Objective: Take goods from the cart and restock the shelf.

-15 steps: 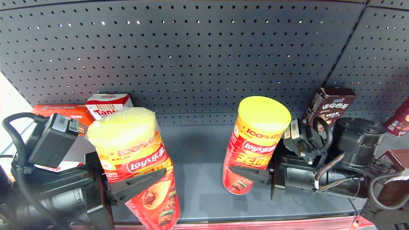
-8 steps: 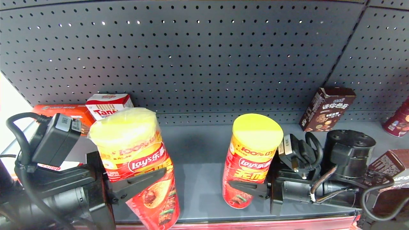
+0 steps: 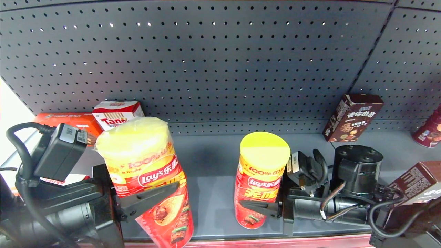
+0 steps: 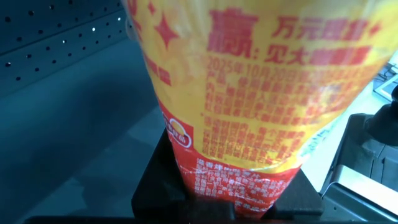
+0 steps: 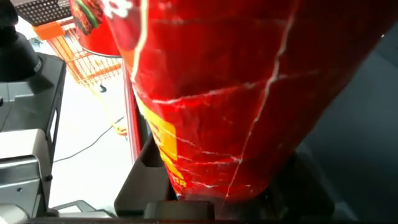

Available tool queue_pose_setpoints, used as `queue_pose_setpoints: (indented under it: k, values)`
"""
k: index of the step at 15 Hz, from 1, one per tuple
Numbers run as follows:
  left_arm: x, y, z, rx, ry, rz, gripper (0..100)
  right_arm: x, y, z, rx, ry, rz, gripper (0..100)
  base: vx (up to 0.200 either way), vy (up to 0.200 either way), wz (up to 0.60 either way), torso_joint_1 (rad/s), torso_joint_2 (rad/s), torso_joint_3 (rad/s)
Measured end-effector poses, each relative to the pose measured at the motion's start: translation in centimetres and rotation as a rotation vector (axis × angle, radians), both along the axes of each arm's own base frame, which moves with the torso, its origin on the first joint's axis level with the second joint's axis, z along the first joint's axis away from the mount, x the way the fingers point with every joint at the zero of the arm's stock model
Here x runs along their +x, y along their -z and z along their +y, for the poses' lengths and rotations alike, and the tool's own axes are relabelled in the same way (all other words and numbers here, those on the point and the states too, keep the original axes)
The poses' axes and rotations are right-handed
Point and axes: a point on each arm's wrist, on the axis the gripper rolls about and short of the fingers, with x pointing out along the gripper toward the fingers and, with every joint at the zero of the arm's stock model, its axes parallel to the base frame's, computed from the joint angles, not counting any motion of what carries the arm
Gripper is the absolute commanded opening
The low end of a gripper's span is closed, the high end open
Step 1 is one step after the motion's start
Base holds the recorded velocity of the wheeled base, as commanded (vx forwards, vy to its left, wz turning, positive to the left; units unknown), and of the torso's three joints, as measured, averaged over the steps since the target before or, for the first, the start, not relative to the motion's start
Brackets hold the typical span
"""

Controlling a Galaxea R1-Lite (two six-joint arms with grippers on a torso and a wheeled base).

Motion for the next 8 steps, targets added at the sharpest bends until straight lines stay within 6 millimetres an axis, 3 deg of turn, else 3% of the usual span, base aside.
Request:
queue_pose_setpoints:
  k: [8]
  values:
    - [-0.09, 0.04, 0.04, 0.0, 0.0, 0.0, 0, -0.23, -0.09, -0.52, -0.01, 0.018, -0.015, 100, 0.0, 0.0, 0.0, 0.0, 0.0, 0.0]
